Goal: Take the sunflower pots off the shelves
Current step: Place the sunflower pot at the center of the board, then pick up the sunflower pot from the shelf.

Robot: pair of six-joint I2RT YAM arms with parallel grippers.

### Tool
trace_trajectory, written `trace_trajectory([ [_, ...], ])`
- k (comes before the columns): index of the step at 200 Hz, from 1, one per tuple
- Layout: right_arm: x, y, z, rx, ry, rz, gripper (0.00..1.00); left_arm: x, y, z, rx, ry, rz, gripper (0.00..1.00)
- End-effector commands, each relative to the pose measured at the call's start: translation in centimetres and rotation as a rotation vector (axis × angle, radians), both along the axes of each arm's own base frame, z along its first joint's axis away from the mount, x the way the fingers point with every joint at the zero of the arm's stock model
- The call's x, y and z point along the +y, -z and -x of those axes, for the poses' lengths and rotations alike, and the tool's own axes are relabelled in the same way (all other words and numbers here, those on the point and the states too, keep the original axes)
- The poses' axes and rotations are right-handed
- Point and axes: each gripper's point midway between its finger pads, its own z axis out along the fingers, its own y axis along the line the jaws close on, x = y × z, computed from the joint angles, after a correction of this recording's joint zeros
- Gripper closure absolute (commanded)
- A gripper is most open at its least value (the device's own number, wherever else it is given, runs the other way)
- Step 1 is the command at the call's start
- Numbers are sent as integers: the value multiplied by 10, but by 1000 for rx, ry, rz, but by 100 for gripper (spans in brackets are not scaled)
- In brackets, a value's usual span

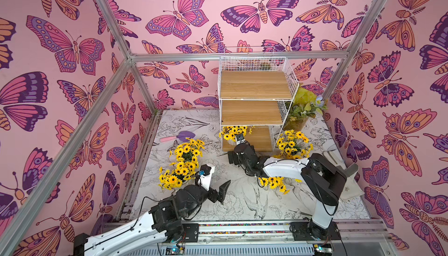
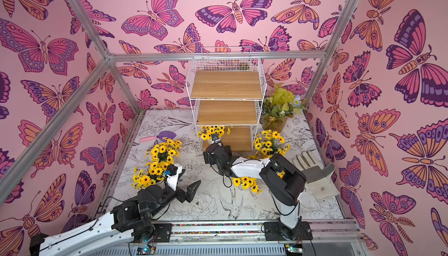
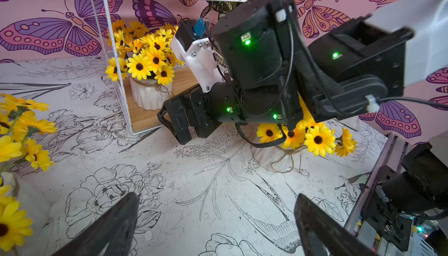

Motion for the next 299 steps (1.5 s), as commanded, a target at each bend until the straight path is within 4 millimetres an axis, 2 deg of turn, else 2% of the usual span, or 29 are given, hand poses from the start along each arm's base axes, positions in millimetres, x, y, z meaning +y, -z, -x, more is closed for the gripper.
trace_trajectory([
  [1,14,-12,-18,-78,37,-73,1,6,12,1,19,-14,-30,0],
  [77,32,-3,-48,-134,93,-68,1,8,8,3,-3,-3,-37,0],
  [107,31,0,-59,-123,133,-53,1,16,2,4,-20,-10,-16,0],
  [160,24,11,-77,-83,189,-49,1,25,13,3,15,-30,-43,0],
  [161,24,11,-77,-80,189,-49,1,26,22,3,26,-31,-60,0],
  [164,23,11,-78,-76,192,-51,1,26,30,3,36,-31,-74,0],
  [195,23,12,-87,-47,198,-43,1,25,41,2,63,-30,-64,0],
  [252,14,18,-107,7,241,-51,1,23,49,-4,71,-31,-60,0],
  [299,20,22,-119,27,249,-59,1,17,50,-7,74,-15,-61,0],
])
